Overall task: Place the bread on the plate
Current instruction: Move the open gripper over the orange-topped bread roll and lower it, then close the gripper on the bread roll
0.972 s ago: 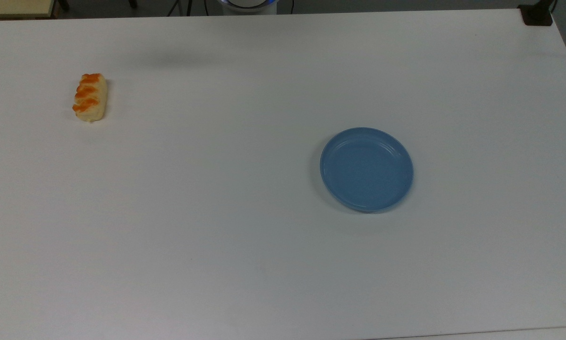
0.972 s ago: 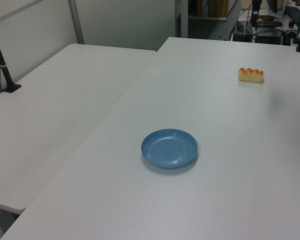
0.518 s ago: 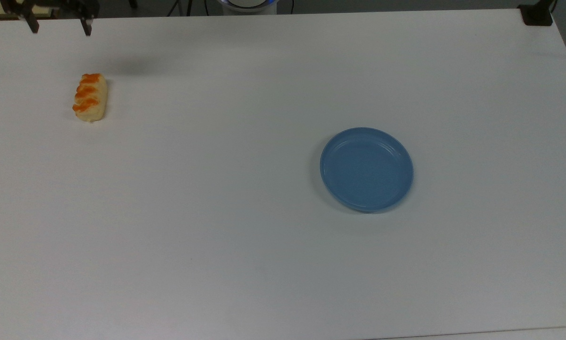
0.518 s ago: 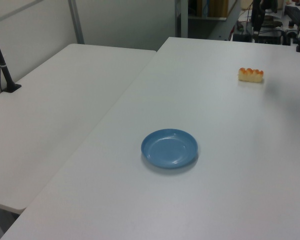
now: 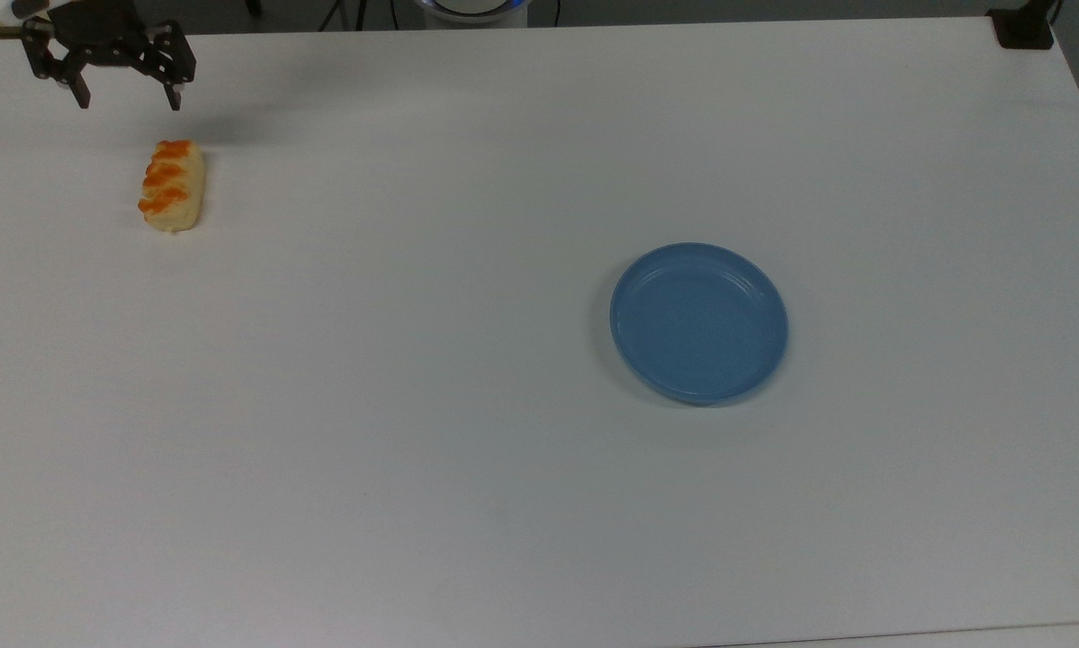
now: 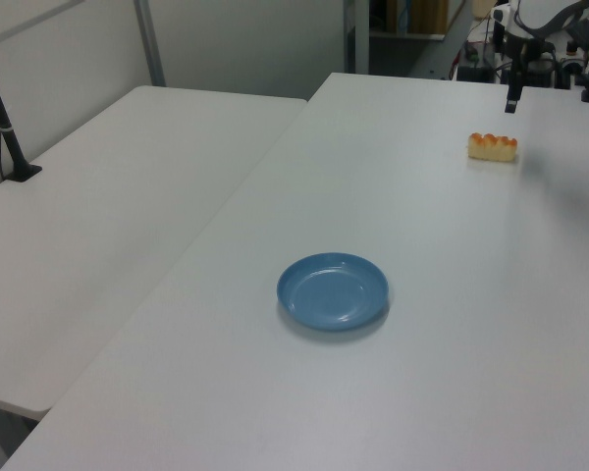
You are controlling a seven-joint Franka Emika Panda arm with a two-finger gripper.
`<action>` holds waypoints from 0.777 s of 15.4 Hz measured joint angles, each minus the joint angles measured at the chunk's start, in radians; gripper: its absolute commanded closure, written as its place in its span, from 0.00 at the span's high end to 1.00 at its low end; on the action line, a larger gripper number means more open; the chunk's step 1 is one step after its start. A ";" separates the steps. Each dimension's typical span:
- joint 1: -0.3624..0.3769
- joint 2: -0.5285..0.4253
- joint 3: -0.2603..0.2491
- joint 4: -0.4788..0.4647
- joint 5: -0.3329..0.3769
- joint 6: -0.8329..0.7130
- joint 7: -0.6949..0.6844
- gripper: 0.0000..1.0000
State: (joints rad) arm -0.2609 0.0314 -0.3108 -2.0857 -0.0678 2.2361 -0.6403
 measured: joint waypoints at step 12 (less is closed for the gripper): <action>-0.001 0.188 -0.001 0.000 0.061 0.099 0.000 0.36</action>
State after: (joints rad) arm -0.2617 0.2189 -0.3116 -2.0860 -0.0067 2.3349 -0.6403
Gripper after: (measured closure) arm 0.004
